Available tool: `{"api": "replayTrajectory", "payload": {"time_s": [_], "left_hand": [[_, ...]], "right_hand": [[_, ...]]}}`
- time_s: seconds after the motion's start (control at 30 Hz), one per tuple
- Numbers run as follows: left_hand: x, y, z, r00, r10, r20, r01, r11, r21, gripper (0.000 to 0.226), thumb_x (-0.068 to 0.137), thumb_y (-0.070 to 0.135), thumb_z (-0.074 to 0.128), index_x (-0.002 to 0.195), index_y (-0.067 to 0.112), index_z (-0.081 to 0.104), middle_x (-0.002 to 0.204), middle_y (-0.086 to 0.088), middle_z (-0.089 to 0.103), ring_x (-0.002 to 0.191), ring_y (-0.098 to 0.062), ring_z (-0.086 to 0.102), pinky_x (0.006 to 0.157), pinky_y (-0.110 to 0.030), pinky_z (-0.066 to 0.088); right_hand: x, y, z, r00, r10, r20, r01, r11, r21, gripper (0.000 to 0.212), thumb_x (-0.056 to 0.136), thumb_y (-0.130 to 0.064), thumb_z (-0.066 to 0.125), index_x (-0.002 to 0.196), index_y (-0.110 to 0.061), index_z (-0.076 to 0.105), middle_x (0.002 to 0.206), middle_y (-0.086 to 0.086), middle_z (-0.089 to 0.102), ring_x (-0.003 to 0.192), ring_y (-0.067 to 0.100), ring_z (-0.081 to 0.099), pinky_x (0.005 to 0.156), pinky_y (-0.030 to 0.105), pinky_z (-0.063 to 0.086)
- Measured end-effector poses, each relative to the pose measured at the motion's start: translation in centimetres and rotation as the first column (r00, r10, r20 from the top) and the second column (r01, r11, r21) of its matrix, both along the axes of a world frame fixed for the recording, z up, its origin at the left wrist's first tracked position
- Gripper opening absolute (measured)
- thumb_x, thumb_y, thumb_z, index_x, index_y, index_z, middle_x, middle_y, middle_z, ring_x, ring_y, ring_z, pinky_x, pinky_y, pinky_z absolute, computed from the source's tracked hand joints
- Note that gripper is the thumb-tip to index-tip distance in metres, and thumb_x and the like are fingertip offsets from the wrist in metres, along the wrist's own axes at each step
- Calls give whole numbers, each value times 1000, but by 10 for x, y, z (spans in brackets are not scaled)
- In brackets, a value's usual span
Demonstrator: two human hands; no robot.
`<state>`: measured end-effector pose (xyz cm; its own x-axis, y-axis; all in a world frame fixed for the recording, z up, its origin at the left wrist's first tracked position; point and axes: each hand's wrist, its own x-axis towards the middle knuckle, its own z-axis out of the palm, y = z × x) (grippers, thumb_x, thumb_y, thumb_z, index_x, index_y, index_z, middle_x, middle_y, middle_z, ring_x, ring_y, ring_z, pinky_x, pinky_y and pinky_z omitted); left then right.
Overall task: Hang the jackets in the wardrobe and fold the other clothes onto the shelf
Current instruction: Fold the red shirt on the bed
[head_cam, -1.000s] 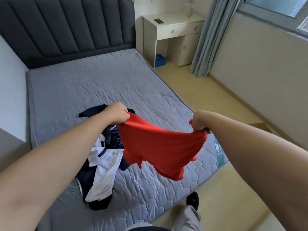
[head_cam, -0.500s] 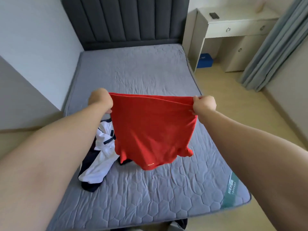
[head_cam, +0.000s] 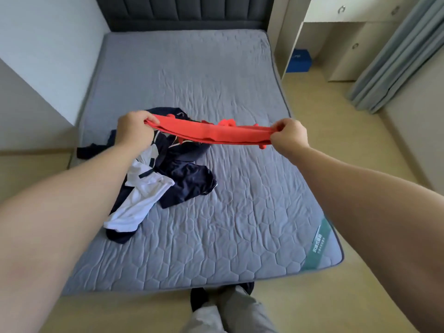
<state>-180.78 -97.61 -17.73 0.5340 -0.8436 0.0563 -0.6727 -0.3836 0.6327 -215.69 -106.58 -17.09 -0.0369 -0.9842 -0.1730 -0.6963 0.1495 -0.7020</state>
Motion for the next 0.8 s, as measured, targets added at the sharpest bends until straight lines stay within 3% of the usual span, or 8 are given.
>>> {"api": "replayTrajectory", "payload": {"time_s": [0.13,0.23,0.3,0.4,0.5,0.57,0.63,0.8], "left_hand": [[-10,42,-115,989,-137,48,122,964,238,41,87,-7,52,110,17,78,113,-11,74,107,-32,65,97,-37,49],[-25,72,-208,959,-276,69,222,879,422,50,91,-7,50,128,21,70,126,-15,67,113,-36,62,94,-42,51],[-36,89,-270,928,-367,60,282,801,529,57,89,-7,45,131,24,69,129,-18,62,114,-39,60,94,-43,51],[-52,116,-341,881,-457,125,288,726,624,41,90,0,56,120,20,75,121,-23,60,115,-40,56,99,-40,45],[-63,138,-410,743,-591,313,323,727,606,24,86,2,58,99,5,79,110,-21,69,117,-38,54,99,-40,42],[-69,150,-441,541,-772,334,416,591,691,28,83,6,51,92,7,77,96,-11,71,110,-33,56,95,-39,42],[-72,155,-465,413,-868,276,411,448,794,30,86,6,47,99,12,73,100,-5,67,110,-29,55,93,-37,41],[-88,165,-494,356,-916,183,306,299,904,30,89,3,51,112,17,64,115,-4,60,112,-25,58,88,-35,48]], "right_hand": [[-11,27,-98,924,259,-281,-232,964,128,36,78,-2,53,111,-12,64,124,15,49,106,35,56,91,35,48],[-21,51,-187,782,394,-483,-290,916,277,31,81,-2,52,112,-8,54,121,17,45,105,43,55,87,48,51],[-29,66,-244,681,459,-570,-275,882,382,33,85,-3,51,117,-10,55,121,15,50,107,43,58,85,48,50],[-45,92,-318,486,586,-648,-306,809,502,38,88,-4,50,123,-15,59,126,11,58,116,39,57,93,43,46],[-53,116,-389,232,664,-711,-383,734,561,41,89,-6,50,128,-15,60,129,12,61,127,40,49,107,45,36],[-52,129,-425,75,716,-694,-457,644,614,40,92,-8,48,129,-16,62,129,10,62,126,37,51,109,46,36],[-51,135,-452,-42,767,-640,-493,541,681,38,94,-10,49,128,-18,63,127,6,64,120,31,58,102,41,44],[-55,143,-490,-275,726,-630,-557,414,720,31,94,-16,53,120,-24,67,121,-1,64,113,27,54,95,38,42]]}}
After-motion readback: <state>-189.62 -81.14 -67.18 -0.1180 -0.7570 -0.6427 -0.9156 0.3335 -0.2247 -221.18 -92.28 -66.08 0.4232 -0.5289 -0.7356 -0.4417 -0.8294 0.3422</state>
